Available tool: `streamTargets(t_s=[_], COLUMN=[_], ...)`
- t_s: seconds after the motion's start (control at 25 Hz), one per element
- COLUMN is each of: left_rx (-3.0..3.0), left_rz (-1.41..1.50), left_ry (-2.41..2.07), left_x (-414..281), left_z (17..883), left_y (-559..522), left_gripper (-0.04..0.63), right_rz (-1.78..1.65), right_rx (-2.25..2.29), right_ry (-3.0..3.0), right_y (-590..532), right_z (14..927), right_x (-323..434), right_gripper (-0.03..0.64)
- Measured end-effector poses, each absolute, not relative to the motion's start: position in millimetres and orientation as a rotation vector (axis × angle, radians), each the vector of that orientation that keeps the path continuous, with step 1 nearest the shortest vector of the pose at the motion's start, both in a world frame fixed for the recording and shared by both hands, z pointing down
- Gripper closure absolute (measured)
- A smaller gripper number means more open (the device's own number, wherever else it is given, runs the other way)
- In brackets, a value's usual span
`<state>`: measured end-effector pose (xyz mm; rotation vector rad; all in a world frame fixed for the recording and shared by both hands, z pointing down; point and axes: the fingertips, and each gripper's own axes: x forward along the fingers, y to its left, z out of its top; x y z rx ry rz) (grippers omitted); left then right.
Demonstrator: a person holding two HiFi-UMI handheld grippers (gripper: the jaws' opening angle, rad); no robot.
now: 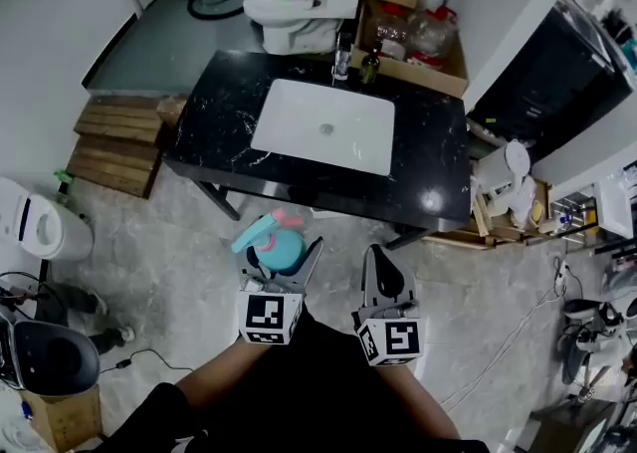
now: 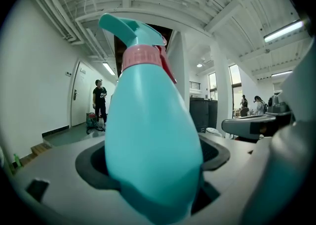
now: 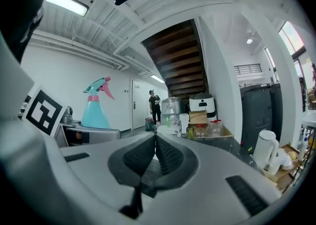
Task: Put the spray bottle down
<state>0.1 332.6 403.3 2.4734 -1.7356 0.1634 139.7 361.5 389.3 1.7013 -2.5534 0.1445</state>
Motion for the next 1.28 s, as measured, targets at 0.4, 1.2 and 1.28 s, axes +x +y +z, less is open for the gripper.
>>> streamTargets(t_s=[0.4,1.2,1.28], left_rx=[2.493,2.495,2.501], left_rz=[0.228,0.256,0.257], left_ry=[-1.671,-1.623,-1.63], left_x=[-31.3,-122.4,-127.8], left_z=[412.4,429.7,432.5], left_y=[208.5,-30.7,-47.4], left_gripper=[0.143,0.143,0.143], right_rz=[0.092,0.04,0.033], right_rx=[1.569,1.595,1.597], right_ry=[-2.584,-2.533,-2.524], right_y=[232.7,3.8,-4.3], right_z=[379.8,370.4,371.2], right_x=[80.7,-6.1,-10.9], right_gripper=[0.6,0.6,0.6])
